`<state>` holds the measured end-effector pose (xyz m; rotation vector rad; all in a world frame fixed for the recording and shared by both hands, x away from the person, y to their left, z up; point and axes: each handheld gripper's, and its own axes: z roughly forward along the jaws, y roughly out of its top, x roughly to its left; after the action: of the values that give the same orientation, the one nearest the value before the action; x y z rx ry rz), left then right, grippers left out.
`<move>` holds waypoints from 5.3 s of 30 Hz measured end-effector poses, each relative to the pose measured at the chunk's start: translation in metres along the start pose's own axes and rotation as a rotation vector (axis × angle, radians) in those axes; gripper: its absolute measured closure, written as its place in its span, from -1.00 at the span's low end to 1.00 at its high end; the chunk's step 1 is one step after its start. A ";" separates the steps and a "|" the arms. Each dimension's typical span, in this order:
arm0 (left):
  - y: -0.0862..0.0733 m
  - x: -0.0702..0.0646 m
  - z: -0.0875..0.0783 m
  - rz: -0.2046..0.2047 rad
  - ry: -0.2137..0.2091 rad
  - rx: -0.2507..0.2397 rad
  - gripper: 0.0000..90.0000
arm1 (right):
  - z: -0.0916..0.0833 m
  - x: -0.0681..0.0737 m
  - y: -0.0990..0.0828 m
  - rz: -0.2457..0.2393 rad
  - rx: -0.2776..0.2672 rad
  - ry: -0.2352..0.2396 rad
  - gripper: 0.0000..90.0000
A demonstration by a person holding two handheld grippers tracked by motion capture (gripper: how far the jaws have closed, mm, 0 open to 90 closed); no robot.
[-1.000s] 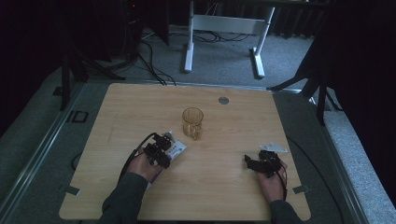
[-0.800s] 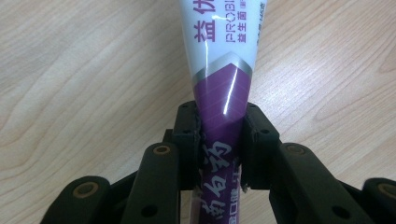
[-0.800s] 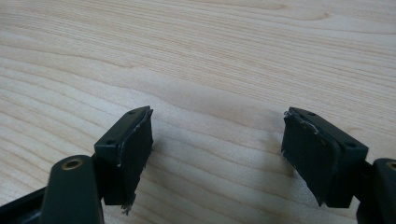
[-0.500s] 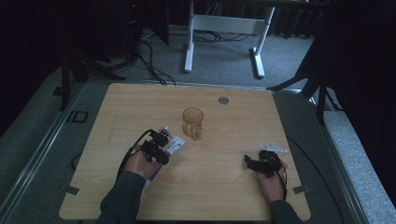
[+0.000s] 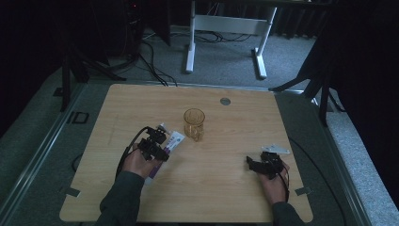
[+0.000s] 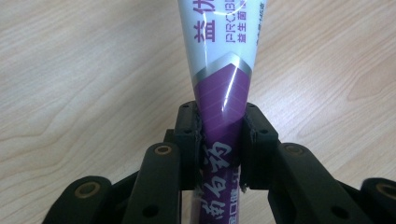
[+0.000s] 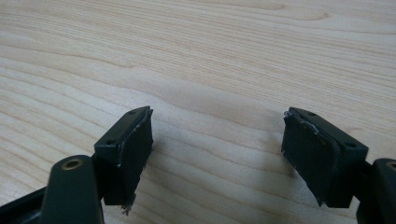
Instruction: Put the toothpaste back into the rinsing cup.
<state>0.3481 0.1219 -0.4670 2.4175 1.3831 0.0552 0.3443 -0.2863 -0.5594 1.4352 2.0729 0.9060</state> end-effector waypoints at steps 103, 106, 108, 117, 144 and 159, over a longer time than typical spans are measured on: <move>0.042 0.006 -0.039 -0.076 0.017 -0.642 0.59 | 0.000 0.000 0.000 -0.002 -0.002 0.000 -0.46; 0.045 0.005 -0.038 -0.076 0.018 -0.646 0.59 | 0.000 0.000 0.000 -0.003 -0.002 0.000 -0.46; 0.046 0.005 -0.038 -0.076 0.024 -0.657 0.59 | 0.000 0.000 0.000 -0.002 -0.001 0.000 -0.46; 0.052 0.005 -0.036 -0.087 0.019 -0.692 0.59 | 0.000 0.000 0.000 -0.001 -0.001 0.001 -0.46; 0.064 0.008 -0.033 -0.103 -0.014 -0.770 0.59 | 0.000 0.000 0.000 -0.002 -0.001 0.001 -0.46; 0.071 0.005 -0.035 -0.110 -0.033 -0.806 0.59 | 0.000 0.000 0.000 -0.002 -0.001 0.001 -0.46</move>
<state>0.4025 0.1037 -0.4126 1.6619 1.1676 0.4485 0.3445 -0.2867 -0.5594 1.4324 2.0738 0.9070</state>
